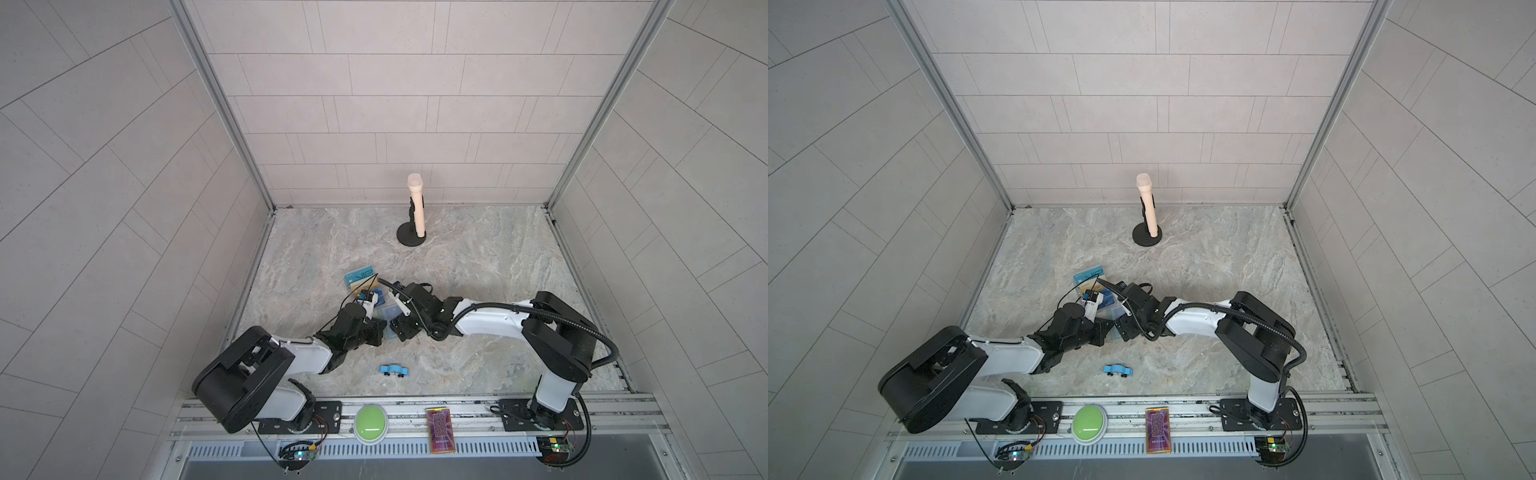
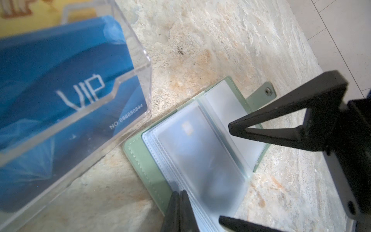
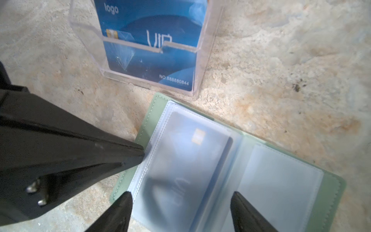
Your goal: Take the credit cards out of the card holder
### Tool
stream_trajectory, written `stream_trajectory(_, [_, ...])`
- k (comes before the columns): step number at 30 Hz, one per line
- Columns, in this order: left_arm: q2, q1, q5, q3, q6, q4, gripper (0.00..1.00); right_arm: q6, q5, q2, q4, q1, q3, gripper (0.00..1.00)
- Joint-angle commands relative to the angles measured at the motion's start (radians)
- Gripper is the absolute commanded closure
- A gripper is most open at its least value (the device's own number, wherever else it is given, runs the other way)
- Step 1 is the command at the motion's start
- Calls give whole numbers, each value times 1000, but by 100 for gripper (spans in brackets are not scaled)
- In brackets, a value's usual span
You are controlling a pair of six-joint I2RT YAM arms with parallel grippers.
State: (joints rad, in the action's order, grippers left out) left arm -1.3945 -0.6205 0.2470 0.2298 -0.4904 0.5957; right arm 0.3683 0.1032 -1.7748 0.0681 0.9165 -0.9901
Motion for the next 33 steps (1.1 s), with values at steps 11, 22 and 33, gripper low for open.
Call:
stream_trajectory(11, [-18,-4,12,-30,-33,37,100,7,-45,-47,-14,24,-3,19])
stream_trajectory(22, [-46,-4,7,-53,-48,68,100,-6,-102,-61,19,33,-2,21])
stream_trajectory(33, [-57,-4,-8,-61,-44,66,100,-9,-176,-43,68,33,-6,32])
